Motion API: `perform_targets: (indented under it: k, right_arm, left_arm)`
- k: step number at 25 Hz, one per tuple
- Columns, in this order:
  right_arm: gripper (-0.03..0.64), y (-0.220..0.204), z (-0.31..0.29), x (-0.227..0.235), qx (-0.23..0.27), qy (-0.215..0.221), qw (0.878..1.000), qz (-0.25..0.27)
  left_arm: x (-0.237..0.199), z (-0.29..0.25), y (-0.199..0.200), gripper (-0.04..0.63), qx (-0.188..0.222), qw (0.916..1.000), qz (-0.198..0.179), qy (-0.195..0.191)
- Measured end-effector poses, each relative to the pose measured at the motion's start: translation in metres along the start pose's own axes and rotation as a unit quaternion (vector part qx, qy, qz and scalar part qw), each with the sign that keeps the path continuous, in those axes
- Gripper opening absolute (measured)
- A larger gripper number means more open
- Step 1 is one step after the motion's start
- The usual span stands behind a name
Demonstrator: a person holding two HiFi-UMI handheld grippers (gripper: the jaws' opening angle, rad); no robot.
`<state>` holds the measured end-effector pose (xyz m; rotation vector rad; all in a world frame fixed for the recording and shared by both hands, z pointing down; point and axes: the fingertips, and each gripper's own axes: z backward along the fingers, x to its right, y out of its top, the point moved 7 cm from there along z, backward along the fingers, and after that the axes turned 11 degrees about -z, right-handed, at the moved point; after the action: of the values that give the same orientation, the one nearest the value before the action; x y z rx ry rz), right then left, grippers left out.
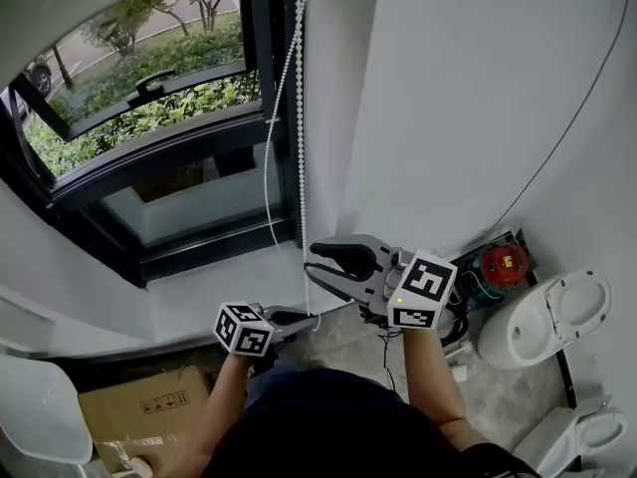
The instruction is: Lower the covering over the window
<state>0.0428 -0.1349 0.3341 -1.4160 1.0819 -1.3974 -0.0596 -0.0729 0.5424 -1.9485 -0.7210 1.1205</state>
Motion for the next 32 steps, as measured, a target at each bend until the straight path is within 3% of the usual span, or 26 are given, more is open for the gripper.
perform_targets:
  k: [5,8,14,22,29,32]
  right_arm:
    - [0.077,0.009,-0.013,-0.001,0.013,0.003,1.0,-0.014]
    - [0.027,0.013,-0.015,-0.004,0.018,0.006,1.0,-0.012]
    - [0.02,0.009,-0.015,-0.001,0.043,0.008,0.999,-0.01]
    - [0.014,-0.001,-0.015,0.007,0.078,0.018,0.996,-0.036]
    - [0.014,-0.001,-0.013,0.012,0.069,0.011,0.998,-0.009]
    - [0.014,-0.013,-0.014,0.015,0.016,-0.005,1.0,0.01]
  left_arm:
    - [0.002,-0.002,-0.004,0.018,0.017,0.9998,0.001,-0.002]
    - [0.004,-0.003,-0.004,0.018,0.028,0.9996,-0.002,0.0]
    - [0.0,0.0,-0.011,0.018,0.096,0.9906,-0.087,0.043]
    - [0.005,-0.005,-0.018,0.018,0.151,0.981,-0.114,0.039]
    - [0.005,-0.004,-0.017,0.018,0.145,0.9799,-0.13,0.042]
    - [0.006,-0.008,-0.022,0.02,0.112,0.9829,-0.14,0.042]
